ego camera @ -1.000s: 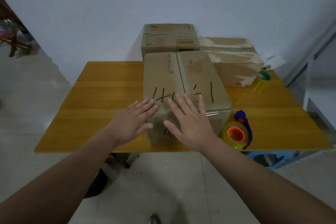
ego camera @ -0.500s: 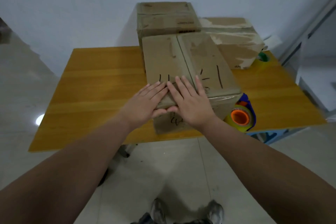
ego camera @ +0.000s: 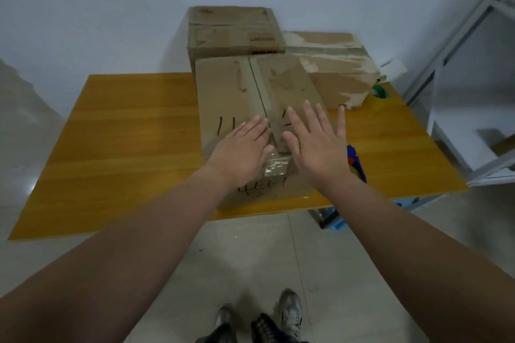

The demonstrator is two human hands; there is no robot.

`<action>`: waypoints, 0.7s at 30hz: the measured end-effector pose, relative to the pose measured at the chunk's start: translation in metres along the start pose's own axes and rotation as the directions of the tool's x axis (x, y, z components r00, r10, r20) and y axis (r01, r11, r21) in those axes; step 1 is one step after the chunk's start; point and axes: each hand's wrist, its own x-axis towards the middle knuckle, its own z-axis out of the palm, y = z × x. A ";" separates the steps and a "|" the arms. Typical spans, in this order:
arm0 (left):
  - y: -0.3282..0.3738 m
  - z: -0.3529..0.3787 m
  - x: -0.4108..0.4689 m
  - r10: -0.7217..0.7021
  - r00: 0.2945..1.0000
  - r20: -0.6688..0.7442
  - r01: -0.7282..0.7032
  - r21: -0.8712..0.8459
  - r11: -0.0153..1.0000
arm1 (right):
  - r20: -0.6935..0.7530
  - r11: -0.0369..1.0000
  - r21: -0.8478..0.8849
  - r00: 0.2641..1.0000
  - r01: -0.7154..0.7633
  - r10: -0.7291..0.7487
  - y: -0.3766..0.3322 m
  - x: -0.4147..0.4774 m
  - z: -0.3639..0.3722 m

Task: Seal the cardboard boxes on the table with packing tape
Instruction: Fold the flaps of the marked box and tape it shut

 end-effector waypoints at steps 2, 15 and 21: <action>0.003 0.010 0.002 -0.014 0.999 0.051 0.013 0.033 0.999 | 0.047 0.998 -0.065 0.999 0.013 -0.010 0.007 -0.006 0.008; 0.017 0.016 0.001 -0.035 0.996 0.085 0.013 0.248 0.969 | -0.004 0.970 0.146 0.980 0.197 -0.198 0.067 -0.028 0.028; 0.064 0.010 0.048 -0.004 1.000 0.029 0.002 0.080 0.997 | 0.135 0.685 0.722 0.991 -0.097 -0.003 0.092 -0.007 0.032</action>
